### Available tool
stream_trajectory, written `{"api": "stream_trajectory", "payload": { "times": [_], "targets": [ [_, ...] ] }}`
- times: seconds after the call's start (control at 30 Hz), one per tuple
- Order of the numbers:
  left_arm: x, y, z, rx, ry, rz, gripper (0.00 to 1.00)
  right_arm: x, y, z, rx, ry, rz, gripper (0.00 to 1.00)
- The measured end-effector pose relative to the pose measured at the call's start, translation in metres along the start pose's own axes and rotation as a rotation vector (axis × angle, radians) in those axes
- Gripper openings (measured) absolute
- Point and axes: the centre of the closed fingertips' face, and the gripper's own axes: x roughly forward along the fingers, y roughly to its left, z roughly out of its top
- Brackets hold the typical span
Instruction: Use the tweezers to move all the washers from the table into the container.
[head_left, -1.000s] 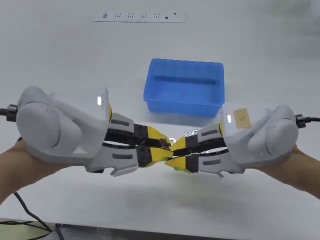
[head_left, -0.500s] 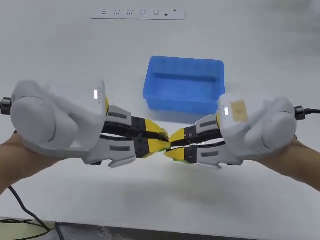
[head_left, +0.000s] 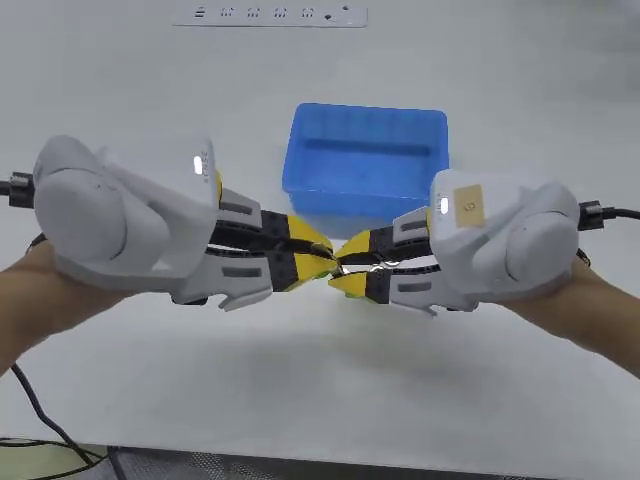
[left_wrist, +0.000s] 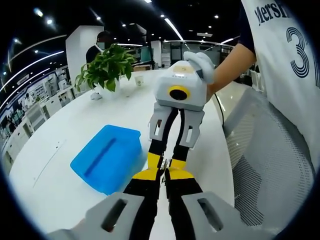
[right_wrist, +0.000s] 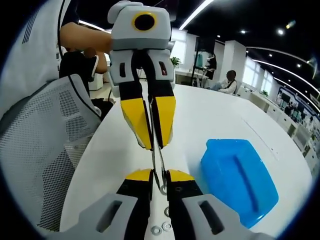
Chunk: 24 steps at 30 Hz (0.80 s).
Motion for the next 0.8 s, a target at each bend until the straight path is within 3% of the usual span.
{"api": "stream_trajectory", "payload": {
  "times": [0.8],
  "targets": [
    [0.005, 0.0033, -0.0083, -0.011, 0.013, 0.007, 0.08, 0.0066, -0.0017, -0.0077, 0.031, 0.012, 0.001, 0.12]
  ]
}}
